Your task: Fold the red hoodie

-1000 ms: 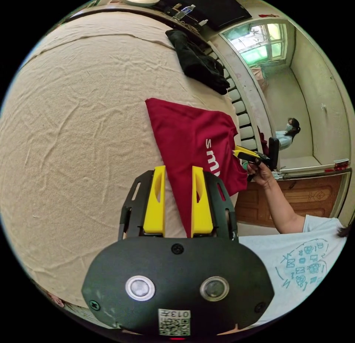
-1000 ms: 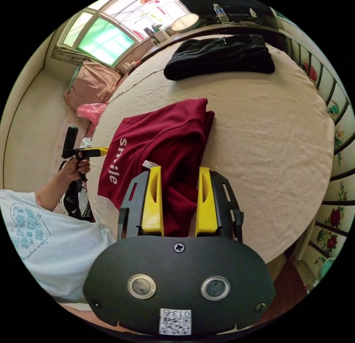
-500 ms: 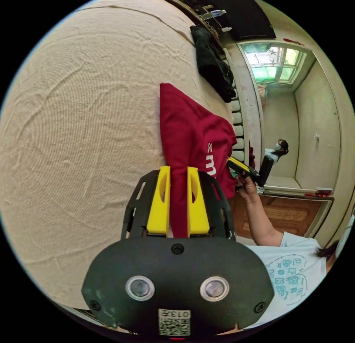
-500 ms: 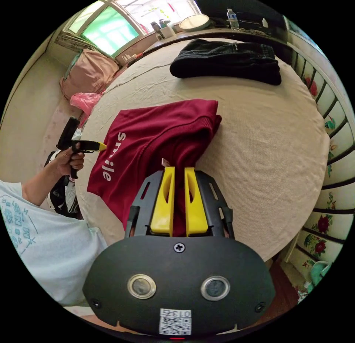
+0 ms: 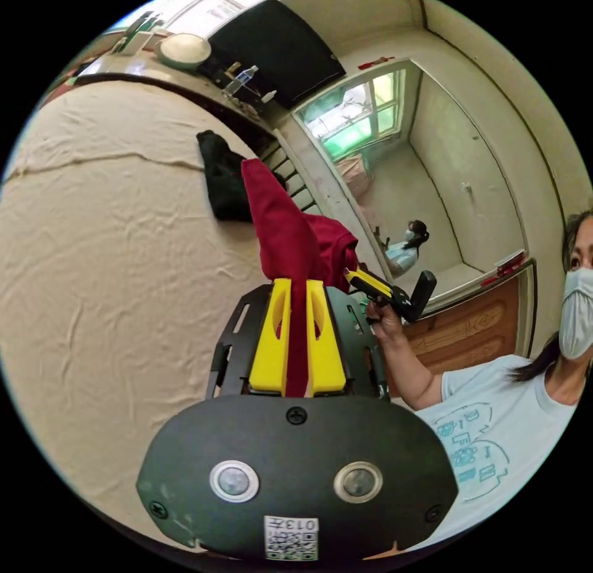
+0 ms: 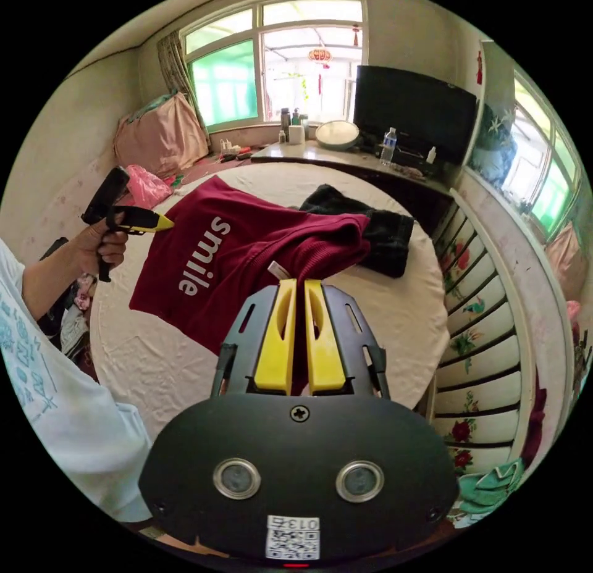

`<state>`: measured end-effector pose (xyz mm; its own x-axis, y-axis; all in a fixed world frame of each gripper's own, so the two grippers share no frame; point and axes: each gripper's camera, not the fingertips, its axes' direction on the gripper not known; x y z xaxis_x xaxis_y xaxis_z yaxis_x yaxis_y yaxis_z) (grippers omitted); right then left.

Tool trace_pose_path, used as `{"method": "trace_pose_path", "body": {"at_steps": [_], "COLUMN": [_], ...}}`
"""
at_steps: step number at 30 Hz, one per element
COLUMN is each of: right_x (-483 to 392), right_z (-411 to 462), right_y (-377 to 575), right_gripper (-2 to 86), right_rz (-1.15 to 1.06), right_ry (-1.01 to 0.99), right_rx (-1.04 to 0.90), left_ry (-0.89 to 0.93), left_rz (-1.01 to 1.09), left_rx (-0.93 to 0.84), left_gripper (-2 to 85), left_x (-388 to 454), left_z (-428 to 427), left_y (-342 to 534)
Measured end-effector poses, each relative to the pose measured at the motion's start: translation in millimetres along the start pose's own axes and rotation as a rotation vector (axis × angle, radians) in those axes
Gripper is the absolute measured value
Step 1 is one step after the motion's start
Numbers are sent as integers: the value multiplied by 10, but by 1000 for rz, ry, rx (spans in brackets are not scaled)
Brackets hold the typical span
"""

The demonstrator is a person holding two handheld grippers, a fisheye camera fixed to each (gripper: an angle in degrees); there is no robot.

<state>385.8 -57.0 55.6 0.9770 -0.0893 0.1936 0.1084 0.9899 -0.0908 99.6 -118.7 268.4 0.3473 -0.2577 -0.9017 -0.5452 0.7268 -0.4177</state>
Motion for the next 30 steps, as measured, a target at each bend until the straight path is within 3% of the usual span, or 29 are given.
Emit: {"method": "trace_pose_path", "body": {"at_steps": [7,13,21,28,30], "right_x": [700,1392,1505,1244,1183], "right_z": [296,1308,2877,3051,2703], "right_y": [-1045,-1646,-1442,-1260,-1167], "right_gripper": [22,21,22,56,85], "right_rz": [-2,82,114,69,127], "right_ry": [86,56,114,153,280], "right_rx": [29,-94,-302,-259,-132], "left_ry": [6,-101,-270,-265,-352], "left_rz": [49,-18,-120,-80,-50], "left_rx": [21,-54,-97,-13,82], "left_gripper": [40,45,44,55,55], "left_x": [-134,-712,-1488,-1436,-1267], "left_z": [439,1250,2179,2352,2196], "left_y": [-1725,-2609,-2603,-2322,-2161]}}
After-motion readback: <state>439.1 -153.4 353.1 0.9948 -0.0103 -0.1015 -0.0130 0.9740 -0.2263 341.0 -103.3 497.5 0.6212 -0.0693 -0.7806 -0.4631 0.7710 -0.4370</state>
